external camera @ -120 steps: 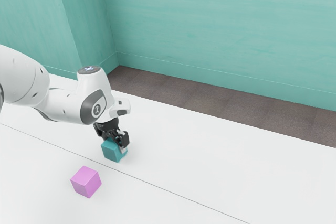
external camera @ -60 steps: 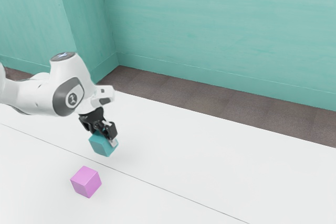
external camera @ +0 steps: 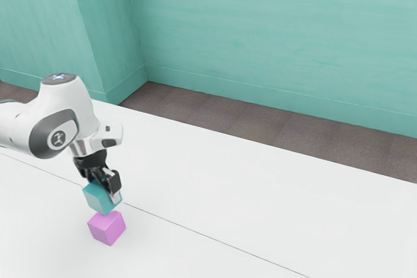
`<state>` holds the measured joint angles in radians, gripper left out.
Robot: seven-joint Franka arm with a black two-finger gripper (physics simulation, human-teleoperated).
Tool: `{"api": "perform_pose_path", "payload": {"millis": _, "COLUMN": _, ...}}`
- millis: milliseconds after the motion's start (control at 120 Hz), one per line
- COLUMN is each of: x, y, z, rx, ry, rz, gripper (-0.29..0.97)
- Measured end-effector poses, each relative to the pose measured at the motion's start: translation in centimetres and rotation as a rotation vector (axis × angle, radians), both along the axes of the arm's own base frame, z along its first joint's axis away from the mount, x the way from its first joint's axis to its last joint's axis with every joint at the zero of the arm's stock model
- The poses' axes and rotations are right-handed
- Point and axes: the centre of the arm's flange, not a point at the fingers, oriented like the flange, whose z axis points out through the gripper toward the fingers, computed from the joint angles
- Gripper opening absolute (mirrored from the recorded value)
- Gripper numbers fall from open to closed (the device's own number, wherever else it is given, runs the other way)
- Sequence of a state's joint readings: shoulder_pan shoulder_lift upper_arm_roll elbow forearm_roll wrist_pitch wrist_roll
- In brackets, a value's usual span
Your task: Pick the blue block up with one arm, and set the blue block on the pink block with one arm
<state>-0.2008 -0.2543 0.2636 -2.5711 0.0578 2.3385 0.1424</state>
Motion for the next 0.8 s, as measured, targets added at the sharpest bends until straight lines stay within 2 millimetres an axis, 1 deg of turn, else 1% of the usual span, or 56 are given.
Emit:
{"api": "perform_pose_path", "payload": {"millis": 108, "x": -0.3, "y": 0.0, "z": -0.2, "rx": 0.005, "ry": 0.017, "rz": 0.035, "gripper": 0.37}}
{"api": "perform_pose_path", "payload": {"millis": 233, "x": -1.1, "y": 0.0, "z": -0.9, "rx": 0.008, "ry": 0.038, "rz": 0.069, "gripper": 0.36}}
{"api": "perform_pose_path", "payload": {"millis": 392, "x": -1.4, "y": 0.1, "z": -1.4, "rx": 0.011, "ry": 0.044, "rz": 0.107, "gripper": 0.36}}
{"api": "perform_pose_path", "payload": {"millis": 483, "x": -1.8, "y": 0.0, "z": -1.8, "rx": 0.016, "ry": 0.051, "rz": 0.117, "gripper": 0.36}}
{"api": "perform_pose_path", "payload": {"millis": 800, "x": -2.2, "y": -0.4, "z": -1.2, "rx": 0.032, "ry": 0.034, "rz": 0.127, "gripper": 0.36}}
